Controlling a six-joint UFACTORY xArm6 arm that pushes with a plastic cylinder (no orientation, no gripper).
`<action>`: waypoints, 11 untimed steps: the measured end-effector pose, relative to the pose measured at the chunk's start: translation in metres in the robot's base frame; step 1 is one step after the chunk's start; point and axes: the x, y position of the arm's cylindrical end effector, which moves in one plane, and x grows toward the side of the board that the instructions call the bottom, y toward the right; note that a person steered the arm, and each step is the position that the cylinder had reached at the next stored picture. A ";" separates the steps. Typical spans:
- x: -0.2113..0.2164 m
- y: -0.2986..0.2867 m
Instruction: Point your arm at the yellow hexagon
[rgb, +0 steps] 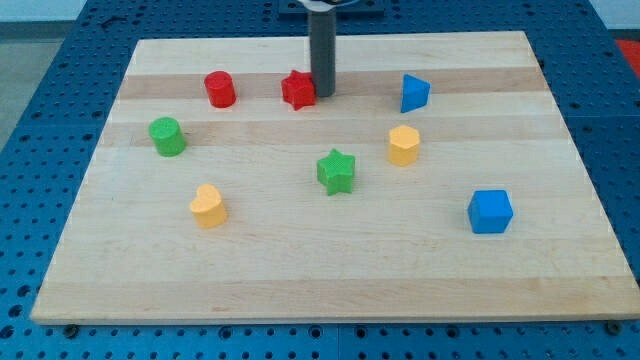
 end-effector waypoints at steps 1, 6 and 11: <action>0.000 -0.043; 0.030 0.014; 0.091 0.123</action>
